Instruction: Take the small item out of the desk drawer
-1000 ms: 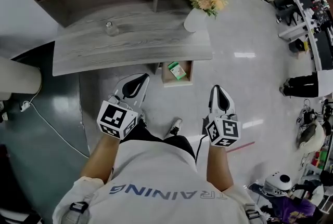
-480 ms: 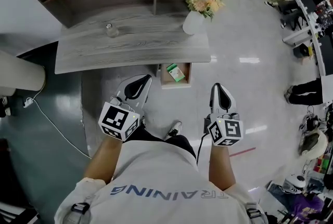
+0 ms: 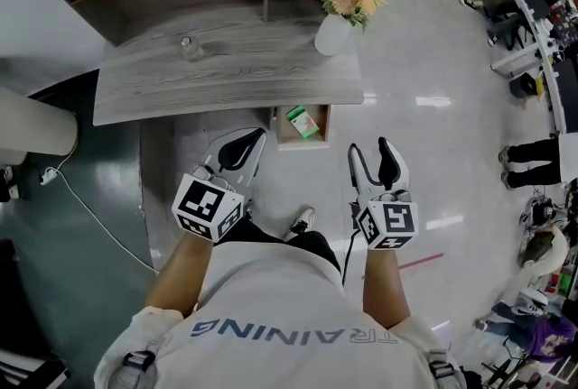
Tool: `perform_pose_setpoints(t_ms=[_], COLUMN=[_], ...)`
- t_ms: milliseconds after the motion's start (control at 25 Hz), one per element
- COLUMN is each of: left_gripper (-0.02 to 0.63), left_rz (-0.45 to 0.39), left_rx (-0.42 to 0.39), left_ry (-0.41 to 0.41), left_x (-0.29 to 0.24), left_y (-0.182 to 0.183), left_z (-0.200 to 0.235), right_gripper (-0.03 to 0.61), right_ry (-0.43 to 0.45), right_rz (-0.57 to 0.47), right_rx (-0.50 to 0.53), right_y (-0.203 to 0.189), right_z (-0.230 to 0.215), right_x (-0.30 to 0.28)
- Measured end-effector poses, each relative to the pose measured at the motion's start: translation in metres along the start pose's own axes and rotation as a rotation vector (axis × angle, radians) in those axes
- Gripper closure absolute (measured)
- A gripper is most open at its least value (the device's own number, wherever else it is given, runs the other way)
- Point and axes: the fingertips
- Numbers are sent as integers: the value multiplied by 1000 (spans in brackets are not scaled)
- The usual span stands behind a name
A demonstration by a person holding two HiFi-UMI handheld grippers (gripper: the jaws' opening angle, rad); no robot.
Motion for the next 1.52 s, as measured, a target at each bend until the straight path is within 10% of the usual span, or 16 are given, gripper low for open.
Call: perform_pose_setpoints(t_ms=[480,1520], left_gripper=[615,615], left_rz=[43,154], left_rx=[11,198], left_ry=[-14,45], left_x=[0,-35], left_y=[-18,-179], left_z=[2,77], right_gripper=[218,189], right_ry=[18,24], right_rz=[122,541], right_rx=[41,368], right_y=[-39,-339], right_z=[7,32], right_x=[-11,-221])
Point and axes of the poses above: the fingertips, and each gripper's own axes: x backward along the fingers, z to its left, y out of its top, and after that the axes turned 8 degrees about -y, right-handed
